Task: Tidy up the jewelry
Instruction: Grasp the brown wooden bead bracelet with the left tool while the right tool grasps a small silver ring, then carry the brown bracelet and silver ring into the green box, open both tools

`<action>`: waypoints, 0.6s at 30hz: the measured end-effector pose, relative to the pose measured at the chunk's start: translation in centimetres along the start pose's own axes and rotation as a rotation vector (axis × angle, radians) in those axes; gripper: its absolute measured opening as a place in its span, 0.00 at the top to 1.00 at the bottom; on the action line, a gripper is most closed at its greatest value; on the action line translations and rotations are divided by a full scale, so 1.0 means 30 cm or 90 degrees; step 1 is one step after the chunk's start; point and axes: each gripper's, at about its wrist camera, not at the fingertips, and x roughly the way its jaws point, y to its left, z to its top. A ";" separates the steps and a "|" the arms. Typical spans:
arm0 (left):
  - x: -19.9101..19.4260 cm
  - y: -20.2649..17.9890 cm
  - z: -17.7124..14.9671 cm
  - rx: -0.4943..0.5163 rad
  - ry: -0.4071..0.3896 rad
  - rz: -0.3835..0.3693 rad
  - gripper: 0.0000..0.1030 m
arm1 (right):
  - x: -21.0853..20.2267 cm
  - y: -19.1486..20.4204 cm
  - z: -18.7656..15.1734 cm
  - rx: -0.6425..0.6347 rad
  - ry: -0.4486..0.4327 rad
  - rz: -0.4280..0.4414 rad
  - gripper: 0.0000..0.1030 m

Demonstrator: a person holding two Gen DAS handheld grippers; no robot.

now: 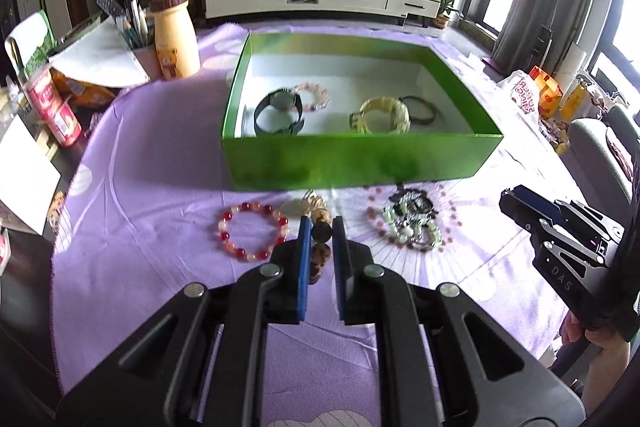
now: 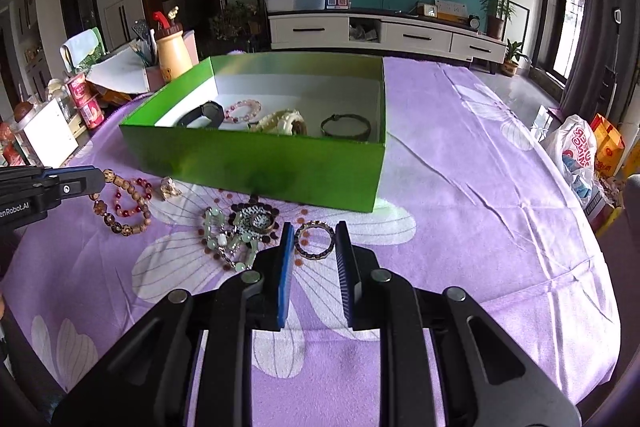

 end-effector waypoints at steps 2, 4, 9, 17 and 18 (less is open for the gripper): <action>-0.009 0.000 0.011 0.001 -0.006 0.002 0.90 | -0.017 0.001 0.012 -0.001 -0.010 0.000 0.80; -0.025 -0.001 0.022 0.003 -0.012 0.004 0.90 | -0.028 0.001 0.024 -0.001 -0.018 0.001 0.80; -0.045 0.000 0.061 0.003 -0.021 -0.001 0.90 | -0.048 -0.003 0.061 -0.002 -0.037 0.005 0.80; -0.066 -0.007 0.180 0.010 -0.040 -0.013 0.90 | -0.067 -0.020 0.124 0.002 -0.064 0.010 0.80; -0.063 -0.009 0.195 0.010 -0.041 -0.014 0.90 | -0.066 -0.022 0.132 0.002 -0.067 0.009 0.80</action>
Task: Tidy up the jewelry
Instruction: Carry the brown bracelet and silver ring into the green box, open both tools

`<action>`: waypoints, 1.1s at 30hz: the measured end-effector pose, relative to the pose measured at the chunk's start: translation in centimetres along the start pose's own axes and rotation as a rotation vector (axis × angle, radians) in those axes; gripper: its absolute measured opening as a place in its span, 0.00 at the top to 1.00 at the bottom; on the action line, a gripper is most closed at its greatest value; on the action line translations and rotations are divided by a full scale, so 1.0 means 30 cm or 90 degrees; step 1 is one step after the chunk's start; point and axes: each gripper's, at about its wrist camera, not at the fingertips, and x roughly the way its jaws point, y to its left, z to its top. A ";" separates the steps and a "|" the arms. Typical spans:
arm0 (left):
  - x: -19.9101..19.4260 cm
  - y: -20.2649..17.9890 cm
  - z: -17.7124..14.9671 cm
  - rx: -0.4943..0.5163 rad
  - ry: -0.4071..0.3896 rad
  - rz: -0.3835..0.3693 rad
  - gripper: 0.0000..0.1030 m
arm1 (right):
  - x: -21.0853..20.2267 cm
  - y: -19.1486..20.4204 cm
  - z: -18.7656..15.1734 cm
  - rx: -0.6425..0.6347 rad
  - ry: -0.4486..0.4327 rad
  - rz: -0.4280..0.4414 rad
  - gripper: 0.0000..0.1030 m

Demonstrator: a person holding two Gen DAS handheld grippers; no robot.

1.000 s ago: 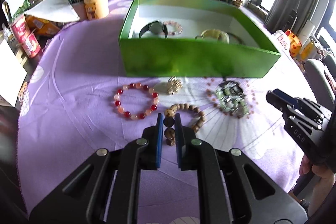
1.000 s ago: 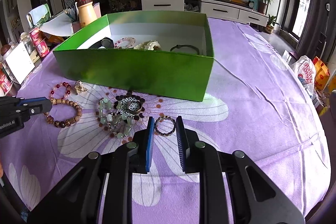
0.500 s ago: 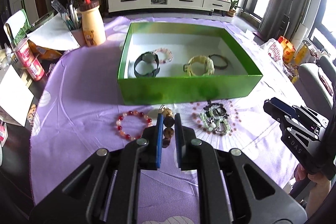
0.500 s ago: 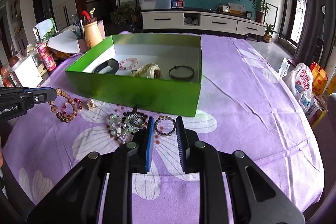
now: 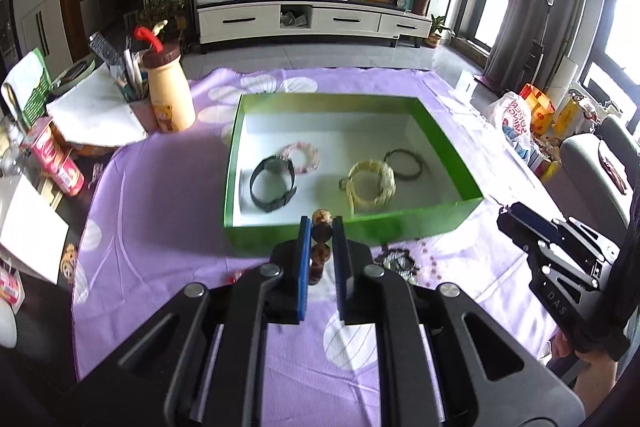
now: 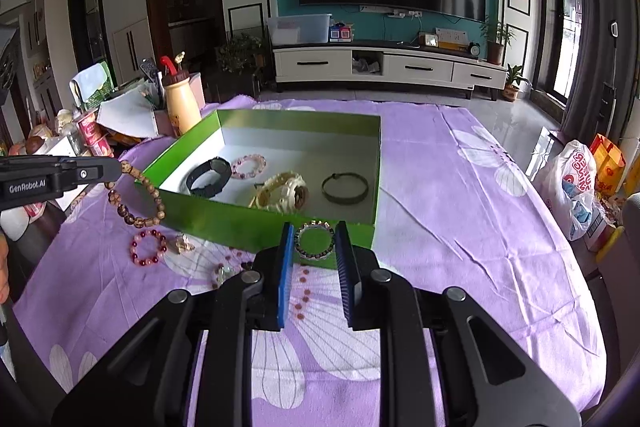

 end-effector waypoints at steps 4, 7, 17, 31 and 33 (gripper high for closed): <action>0.016 -0.007 0.068 0.009 -0.008 0.010 0.90 | 0.015 -0.014 0.028 0.004 -0.008 -0.008 0.80; 0.033 -0.015 0.111 0.010 -0.007 0.010 0.90 | 0.029 -0.023 0.046 0.006 -0.009 -0.010 0.80; 0.169 -0.055 0.218 0.027 0.021 0.039 0.90 | 0.101 -0.050 0.122 0.011 -0.009 -0.011 0.80; 0.437 -0.100 0.236 0.035 0.097 0.044 0.90 | 0.302 -0.050 0.150 -0.008 0.064 -0.025 0.80; 0.485 -0.094 0.227 0.034 0.115 0.049 0.90 | 0.321 -0.047 0.146 -0.011 0.072 -0.025 0.80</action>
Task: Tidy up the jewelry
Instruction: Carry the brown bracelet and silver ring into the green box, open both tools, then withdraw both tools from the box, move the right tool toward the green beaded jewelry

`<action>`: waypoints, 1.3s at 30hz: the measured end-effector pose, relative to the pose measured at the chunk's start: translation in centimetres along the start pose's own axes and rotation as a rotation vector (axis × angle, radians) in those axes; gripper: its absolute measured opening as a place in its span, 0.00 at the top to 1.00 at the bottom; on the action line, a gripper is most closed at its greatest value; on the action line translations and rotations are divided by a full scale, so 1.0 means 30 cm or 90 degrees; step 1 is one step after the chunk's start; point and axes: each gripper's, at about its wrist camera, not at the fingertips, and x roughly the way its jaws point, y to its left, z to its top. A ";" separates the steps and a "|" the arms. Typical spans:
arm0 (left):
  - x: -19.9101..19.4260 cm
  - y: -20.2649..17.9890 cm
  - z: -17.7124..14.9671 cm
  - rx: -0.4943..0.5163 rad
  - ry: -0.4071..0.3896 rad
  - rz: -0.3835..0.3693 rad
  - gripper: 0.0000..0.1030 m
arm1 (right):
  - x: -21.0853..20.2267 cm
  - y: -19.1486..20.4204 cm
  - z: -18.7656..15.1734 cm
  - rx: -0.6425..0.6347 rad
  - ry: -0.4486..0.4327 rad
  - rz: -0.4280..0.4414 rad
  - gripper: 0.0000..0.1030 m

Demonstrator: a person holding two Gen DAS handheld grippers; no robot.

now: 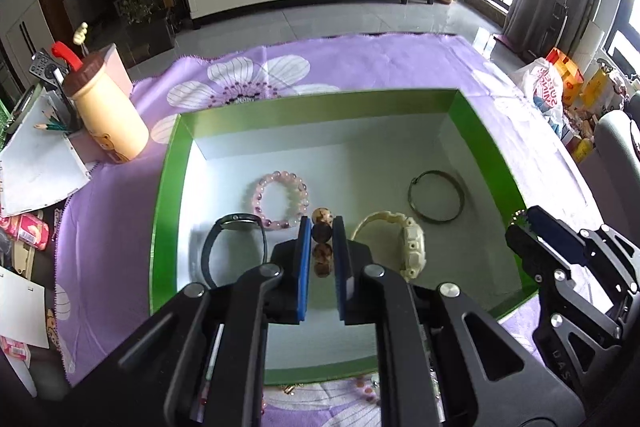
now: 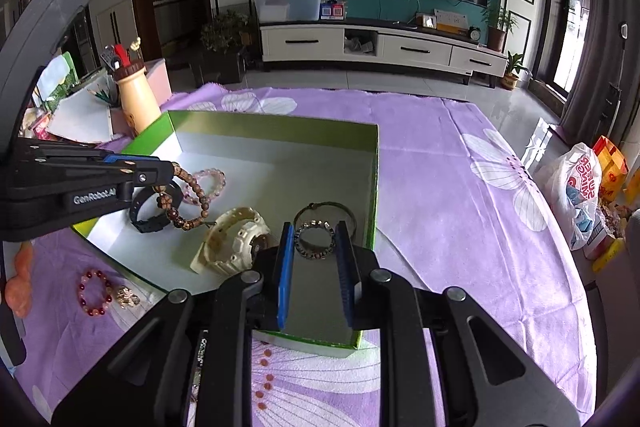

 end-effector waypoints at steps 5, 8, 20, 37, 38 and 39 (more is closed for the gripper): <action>0.094 0.023 -0.009 -0.014 0.039 0.005 0.90 | 0.034 0.008 -0.001 -0.004 0.011 0.002 0.80; 0.109 0.037 -0.015 -0.018 0.043 0.013 0.90 | 0.046 0.013 0.001 -0.010 0.018 -0.001 0.80; 0.110 0.037 -0.018 -0.003 0.037 0.023 0.87 | 0.087 0.020 0.013 -0.007 0.037 -0.005 0.79; -0.116 0.115 -0.007 -0.038 -0.063 0.023 0.14 | -0.039 -0.129 0.037 0.147 -0.006 0.107 0.64; -0.130 0.128 -0.015 -0.045 -0.066 0.022 0.13 | -0.048 -0.124 0.034 0.144 -0.008 0.110 0.64; -0.142 0.142 -0.024 -0.051 -0.069 0.021 0.12 | -0.058 -0.118 0.031 0.140 -0.009 0.111 0.64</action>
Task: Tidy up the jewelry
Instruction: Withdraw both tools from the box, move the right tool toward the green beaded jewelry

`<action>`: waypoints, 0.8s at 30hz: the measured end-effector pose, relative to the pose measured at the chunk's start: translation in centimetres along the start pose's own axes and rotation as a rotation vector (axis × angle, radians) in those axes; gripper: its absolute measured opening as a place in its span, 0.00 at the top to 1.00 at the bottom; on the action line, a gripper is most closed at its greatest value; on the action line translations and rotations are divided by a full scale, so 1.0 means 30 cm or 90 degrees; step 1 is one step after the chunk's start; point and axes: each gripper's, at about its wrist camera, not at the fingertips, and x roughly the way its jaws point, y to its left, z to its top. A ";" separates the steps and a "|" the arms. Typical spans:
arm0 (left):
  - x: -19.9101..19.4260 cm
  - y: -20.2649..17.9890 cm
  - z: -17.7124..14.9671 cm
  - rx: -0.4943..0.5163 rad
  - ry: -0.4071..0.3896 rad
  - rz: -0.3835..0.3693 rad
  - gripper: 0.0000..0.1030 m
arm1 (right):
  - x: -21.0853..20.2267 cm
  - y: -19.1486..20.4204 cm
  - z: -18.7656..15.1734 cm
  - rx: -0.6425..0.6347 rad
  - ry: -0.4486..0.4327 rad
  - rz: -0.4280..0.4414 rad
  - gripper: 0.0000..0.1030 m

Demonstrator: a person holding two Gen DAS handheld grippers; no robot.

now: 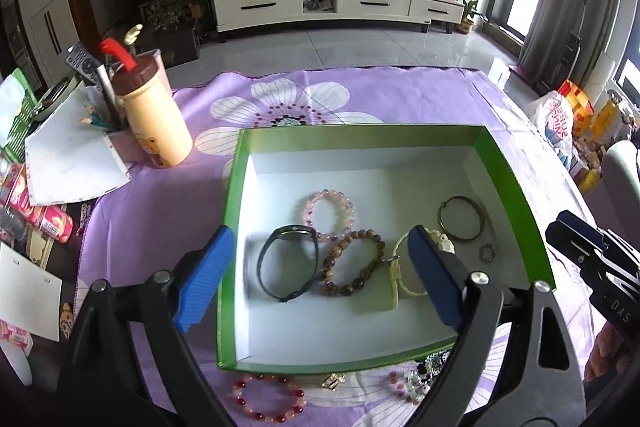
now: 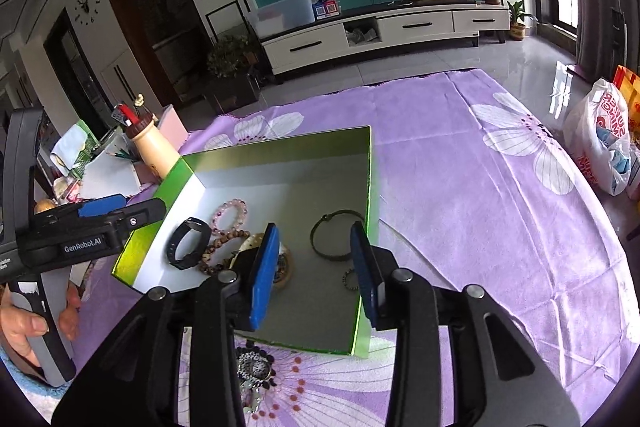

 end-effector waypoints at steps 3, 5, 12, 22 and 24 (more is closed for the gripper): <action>-0.040 0.053 -0.028 -0.021 -0.003 0.002 0.12 | -0.027 0.020 -0.022 -0.011 -0.001 0.009 0.64; -0.072 0.088 -0.052 -0.033 -0.006 0.004 0.12 | -0.050 0.031 -0.038 -0.016 -0.003 0.019 0.64; -0.165 0.197 -0.184 -0.071 0.001 0.023 0.11 | -0.089 0.081 -0.128 -0.041 0.022 0.030 0.64; -0.166 0.299 -0.357 -0.118 0.043 0.032 0.11 | -0.092 0.118 -0.271 -0.061 0.078 0.041 0.64; -0.150 0.304 -0.392 -0.127 0.056 0.038 0.11 | -0.089 0.123 -0.293 -0.061 0.085 0.045 0.64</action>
